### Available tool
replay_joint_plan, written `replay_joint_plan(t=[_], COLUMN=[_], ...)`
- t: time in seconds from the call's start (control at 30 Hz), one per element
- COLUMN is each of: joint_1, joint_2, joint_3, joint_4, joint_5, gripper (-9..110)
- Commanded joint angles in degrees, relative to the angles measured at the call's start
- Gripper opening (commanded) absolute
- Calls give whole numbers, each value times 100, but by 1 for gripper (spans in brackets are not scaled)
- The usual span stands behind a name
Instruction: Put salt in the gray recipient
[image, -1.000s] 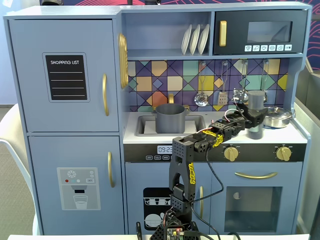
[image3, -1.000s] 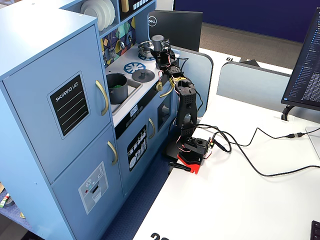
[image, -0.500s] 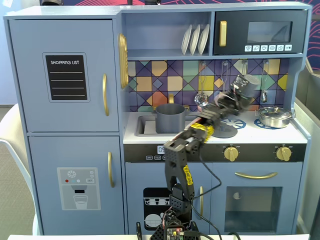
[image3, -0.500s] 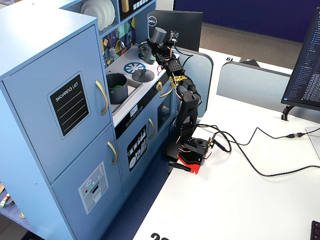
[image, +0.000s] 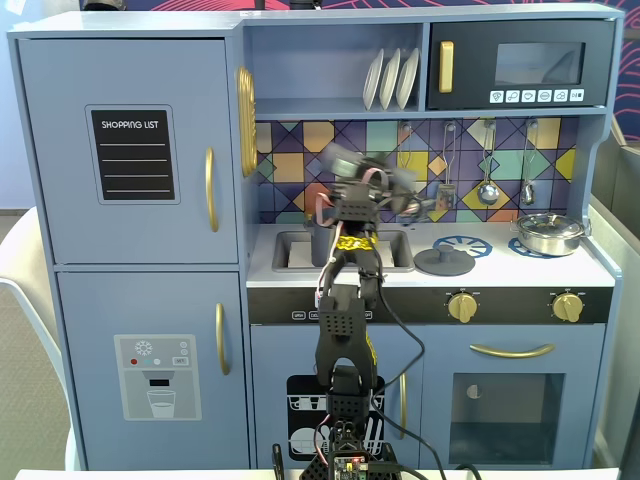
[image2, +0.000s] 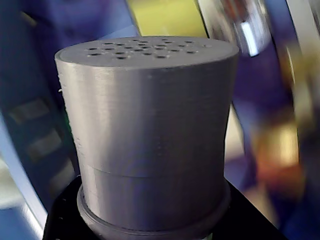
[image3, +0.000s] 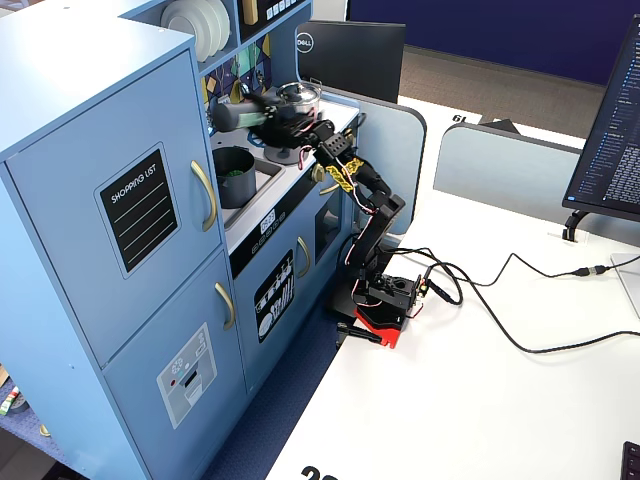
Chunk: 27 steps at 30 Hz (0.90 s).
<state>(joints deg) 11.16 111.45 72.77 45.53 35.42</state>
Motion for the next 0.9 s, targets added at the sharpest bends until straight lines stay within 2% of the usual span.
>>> replay_joint_plan(t=[0.0, 0.2, 0.43, 0.5, 0.7, 0.77, 0.87], joint_1=[-510, -1116, -1547, -1538, -1327, -1371, -1441], joint_2=[-264, -615, -703, -729, -949, -1028, -1072], joint_3=[-1090, -1318, -1266, -1354, -1784, -1784, -1767], joint_4=[272, -316, -1485, -1151, 1055, 1090, 334], joint_5=[1661, 2575, 3015, 3173, 3551, 3480, 3340], gripper=[0, 0, 0, 0, 0, 0, 0])
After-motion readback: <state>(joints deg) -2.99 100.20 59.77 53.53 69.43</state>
